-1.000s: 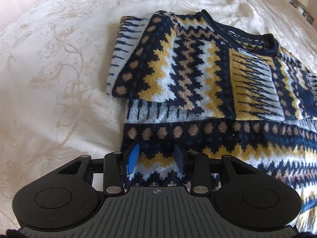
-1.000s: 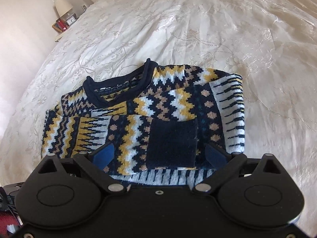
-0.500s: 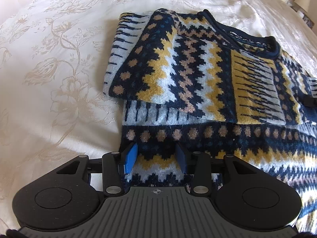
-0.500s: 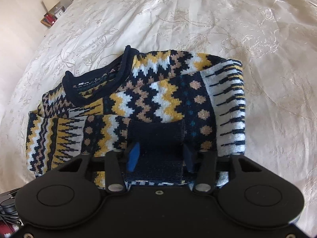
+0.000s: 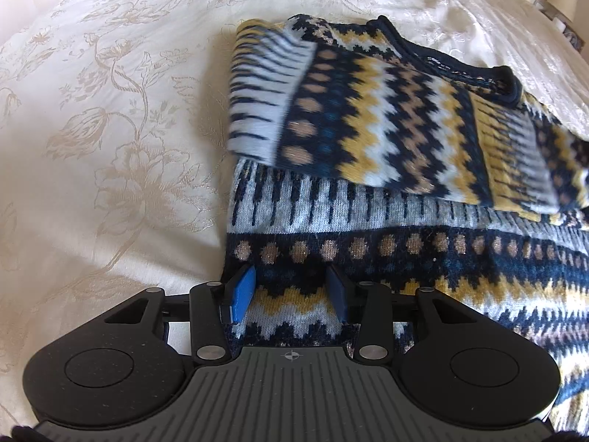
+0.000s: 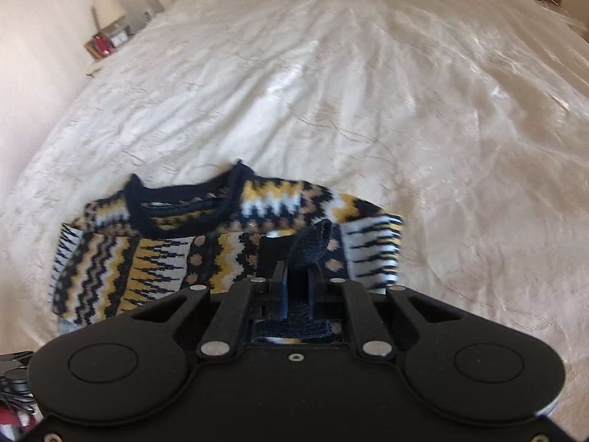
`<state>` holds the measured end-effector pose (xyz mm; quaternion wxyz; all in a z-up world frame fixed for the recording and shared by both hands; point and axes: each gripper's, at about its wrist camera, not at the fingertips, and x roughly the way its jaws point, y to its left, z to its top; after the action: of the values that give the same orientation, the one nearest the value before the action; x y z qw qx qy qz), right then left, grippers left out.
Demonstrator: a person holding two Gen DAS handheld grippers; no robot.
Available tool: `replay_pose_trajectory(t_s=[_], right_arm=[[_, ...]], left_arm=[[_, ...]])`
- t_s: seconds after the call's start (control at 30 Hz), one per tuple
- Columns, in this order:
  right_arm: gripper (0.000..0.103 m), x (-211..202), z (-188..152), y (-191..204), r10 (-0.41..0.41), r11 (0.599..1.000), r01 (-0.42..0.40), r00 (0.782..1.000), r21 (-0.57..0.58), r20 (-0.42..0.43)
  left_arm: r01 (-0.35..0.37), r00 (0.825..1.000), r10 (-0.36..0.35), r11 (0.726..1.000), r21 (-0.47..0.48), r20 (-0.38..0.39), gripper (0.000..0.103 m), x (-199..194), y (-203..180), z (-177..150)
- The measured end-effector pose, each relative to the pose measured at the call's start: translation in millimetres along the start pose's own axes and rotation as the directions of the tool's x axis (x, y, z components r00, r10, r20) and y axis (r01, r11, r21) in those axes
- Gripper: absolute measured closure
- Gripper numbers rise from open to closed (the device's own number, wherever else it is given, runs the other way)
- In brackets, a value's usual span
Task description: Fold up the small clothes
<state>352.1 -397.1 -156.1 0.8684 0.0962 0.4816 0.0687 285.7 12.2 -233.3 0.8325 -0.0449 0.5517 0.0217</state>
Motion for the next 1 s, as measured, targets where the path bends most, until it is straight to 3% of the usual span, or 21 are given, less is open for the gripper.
replay_pose_trajectory(t_s=[0.1, 0.27, 0.47, 0.57, 0.73, 0.87, 1.0], right_arm=[[0.086, 20.4, -4.4, -6.8, -0.042, 0.999, 0.042, 0.998, -0.001, -0.055], [0.083, 30.4, -13.8, 0.2, -0.056, 0.998, 0.054, 0.995, -0.025, -0.078], [0.076, 33.4, -25.3, -8.8, -0.066, 0.998, 0.067, 0.993, 0.001, -0.095], [0.075, 34.8, -26.5, -11.1, -0.064, 0.998, 0.066, 0.994, 0.016, -0.093], [0.074, 38.7, -26.3, -12.1, -0.065, 0.997, 0.068, 0.993, 0.029, -0.093], [0.072, 40.6, -28.1, -16.9, -0.067, 0.997, 0.071, 0.994, 0.043, -0.089], [0.07, 42.3, -29.6, -21.3, -0.059, 0.996, 0.064, 0.995, 0.058, -0.083]], left_arm=[[0.002, 1.0, -0.002, 1.0, 0.0, -0.009, 0.061, -0.7, -0.2, 1.2], [0.003, 1.0, -0.003, 0.999, 0.038, -0.022, 0.063, -12.4, -3.6, 9.5], [0.032, 0.991, -0.045, 0.994, 0.1, 0.123, 0.062, -46.1, -16.8, 33.8], [0.049, 0.987, -0.061, 0.995, 0.086, 0.147, 0.062, -40.8, -21.4, 58.4], [-0.002, 0.991, -0.005, 0.999, 0.052, 0.135, 0.062, -12.2, -23.8, 90.7], [-0.081, 0.994, 0.082, 0.997, -0.015, 0.069, 0.062, 15.8, -8.8, 99.4], [-0.077, 0.996, 0.078, 0.997, -0.023, 0.046, 0.058, 29.0, 4.1, 94.5]])
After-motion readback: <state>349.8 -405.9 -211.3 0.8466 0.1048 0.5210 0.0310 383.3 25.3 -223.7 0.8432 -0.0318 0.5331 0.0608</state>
